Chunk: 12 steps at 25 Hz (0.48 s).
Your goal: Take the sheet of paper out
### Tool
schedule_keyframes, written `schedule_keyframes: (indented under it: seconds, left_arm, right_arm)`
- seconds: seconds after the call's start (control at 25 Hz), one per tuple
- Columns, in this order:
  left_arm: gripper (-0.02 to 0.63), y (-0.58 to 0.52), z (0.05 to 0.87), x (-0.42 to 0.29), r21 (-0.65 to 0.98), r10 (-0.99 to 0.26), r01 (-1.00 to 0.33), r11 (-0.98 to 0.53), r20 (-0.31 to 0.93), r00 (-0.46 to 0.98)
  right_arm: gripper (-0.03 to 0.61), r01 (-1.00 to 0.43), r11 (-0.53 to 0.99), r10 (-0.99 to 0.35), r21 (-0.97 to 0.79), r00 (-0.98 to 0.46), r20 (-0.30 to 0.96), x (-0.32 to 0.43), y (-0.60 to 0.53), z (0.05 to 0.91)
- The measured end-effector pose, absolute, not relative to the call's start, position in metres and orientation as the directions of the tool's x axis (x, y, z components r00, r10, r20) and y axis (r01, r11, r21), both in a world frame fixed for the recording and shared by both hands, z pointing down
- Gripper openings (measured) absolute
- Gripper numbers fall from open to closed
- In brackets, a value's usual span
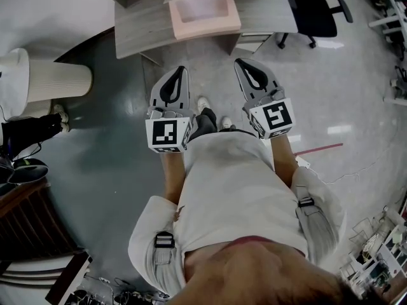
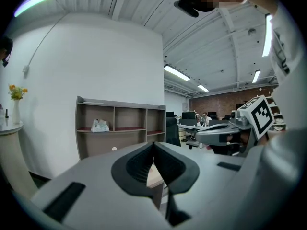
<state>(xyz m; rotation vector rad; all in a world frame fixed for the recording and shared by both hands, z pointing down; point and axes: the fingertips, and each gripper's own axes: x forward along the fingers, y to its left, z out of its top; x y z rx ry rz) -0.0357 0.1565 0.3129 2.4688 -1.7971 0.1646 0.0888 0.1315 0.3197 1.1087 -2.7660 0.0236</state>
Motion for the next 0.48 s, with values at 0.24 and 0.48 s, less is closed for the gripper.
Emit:
schedule_keyframes:
  seconds: [0.24,0.48]
  left_arm:
    - [0.023,0.112,0.314,-0.064,0.008,-0.928,-0.937,-0.348,0.136,0.346]
    - [0.023,0.075,0.32,-0.087,0.014,-0.909,-0.919,-0.394,0.142,0.391]
  right_arm:
    - [0.018,-0.712,0.701,-0.709,0.054,-0.685,0.171,0.06,0.092,0.322]
    - [0.018,-0.74,0.67,-0.736,0.061,-0.651,0.186,0.036,0.062,0.328]
